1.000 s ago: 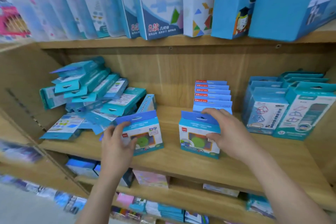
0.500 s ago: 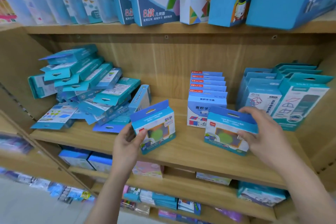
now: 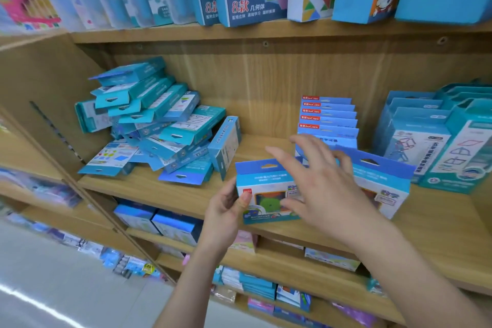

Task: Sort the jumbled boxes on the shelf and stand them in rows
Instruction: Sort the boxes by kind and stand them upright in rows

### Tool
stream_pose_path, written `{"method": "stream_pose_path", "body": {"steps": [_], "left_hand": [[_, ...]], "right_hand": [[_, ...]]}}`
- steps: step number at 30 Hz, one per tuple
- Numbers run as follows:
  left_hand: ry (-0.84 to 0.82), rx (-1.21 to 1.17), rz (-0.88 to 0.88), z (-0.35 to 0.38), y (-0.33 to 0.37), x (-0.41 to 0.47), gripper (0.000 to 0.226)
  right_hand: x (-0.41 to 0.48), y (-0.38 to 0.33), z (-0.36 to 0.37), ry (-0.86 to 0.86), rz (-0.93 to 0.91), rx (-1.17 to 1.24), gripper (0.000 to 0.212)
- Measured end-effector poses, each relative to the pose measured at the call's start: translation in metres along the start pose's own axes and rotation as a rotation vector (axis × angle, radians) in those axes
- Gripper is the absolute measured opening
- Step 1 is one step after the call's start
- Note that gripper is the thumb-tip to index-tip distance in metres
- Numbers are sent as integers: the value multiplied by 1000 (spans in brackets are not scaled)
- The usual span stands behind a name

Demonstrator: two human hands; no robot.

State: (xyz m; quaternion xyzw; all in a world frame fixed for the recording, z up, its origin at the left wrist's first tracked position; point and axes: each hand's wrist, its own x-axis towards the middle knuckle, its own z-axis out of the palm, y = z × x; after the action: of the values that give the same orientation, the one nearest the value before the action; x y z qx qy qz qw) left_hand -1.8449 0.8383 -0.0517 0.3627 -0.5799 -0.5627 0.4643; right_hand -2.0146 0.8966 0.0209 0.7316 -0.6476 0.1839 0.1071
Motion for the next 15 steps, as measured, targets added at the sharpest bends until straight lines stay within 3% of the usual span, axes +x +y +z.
{"method": "stream_pose_path", "body": {"steps": [3, 6, 8, 12, 15], "left_hand": [[-82, 87, -31, -13, 2, 3, 35], [-218, 330, -29, -31, 10, 9, 38], [-216, 671, 95, -44, 17, 13, 47], [-177, 1213, 517, -70, 43, 36, 55], [-363, 1615, 648, -76, 65, 66, 44]], "right_hand": [[20, -7, 9, -170, 11, -62, 91], [33, -7, 3, -269, 14, -128, 53], [39, -7, -2, -334, 17, -117, 34], [45, -9, -3, -370, 150, -56, 39], [46, -15, -3, -287, 284, 4, 44]]}}
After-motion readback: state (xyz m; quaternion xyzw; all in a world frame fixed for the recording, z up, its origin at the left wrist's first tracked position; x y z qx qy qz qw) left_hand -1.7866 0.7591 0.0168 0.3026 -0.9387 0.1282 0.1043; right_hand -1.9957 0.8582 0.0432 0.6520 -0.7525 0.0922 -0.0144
